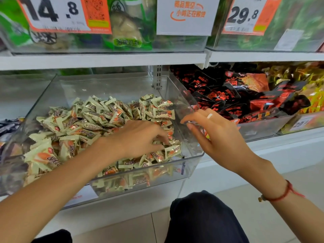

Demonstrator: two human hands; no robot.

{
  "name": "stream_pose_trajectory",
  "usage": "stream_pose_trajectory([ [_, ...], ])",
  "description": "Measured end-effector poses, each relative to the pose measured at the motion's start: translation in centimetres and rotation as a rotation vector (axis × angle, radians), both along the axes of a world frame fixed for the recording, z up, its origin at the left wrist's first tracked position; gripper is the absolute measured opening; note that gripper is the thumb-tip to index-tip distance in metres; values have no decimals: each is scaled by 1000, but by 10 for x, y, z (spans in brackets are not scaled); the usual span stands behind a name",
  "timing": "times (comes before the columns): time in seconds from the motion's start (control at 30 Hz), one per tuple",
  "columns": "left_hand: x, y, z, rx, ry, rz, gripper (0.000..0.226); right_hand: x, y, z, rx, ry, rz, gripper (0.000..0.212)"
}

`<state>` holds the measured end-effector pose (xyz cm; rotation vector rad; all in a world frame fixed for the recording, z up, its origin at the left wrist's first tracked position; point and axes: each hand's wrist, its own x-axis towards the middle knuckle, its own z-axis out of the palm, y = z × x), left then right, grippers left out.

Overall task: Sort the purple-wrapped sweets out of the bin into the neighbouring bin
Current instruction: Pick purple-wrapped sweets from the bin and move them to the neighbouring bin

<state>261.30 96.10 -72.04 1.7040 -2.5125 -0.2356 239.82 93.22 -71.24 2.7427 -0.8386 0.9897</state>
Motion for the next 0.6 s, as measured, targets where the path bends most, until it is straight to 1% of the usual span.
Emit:
stream_pose_trajectory([
  [0.03, -8, -3, -4, 13, 40, -70, 27, 0, 0, 0, 0, 1, 0, 21],
  [0.07, -14, -8, -11, 28, 37, -148, 31, -1, 0, 0, 3, 3, -2, 21],
  [0.13, -22, -20, -25, 40, -76, -246, 36, -2, 1, 1, 17, 11, -11, 21],
  [0.23, -26, -31, -33, -6, -220, -215, 40, -2, 2, 3, 42, 26, -22, 23],
  [0.3, -29, -36, -32, 0, -319, -195, 41, -1, 2, 2, 47, 34, -31, 22],
  [0.37, -32, -37, -30, 1, -376, -207, 41, 1, 1, 1, 42, 44, -39, 23],
  [0.4, -32, -37, -29, -6, -370, -210, 40, 2, 1, 0, 37, 46, -46, 24],
  [0.47, -27, -34, -28, -15, -264, -192, 35, 4, 1, -1, 35, 44, -64, 27],
  [0.5, -20, -31, -30, -13, -160, -163, 34, 4, 2, -2, 47, 38, -66, 28],
  [0.53, -14, -27, -30, 0, -18, -111, 33, 5, 3, -2, 73, 20, -61, 27],
  [0.6, -4, -12, -22, 43, 375, 24, 31, 7, 5, -2, 194, -61, -35, 26],
])
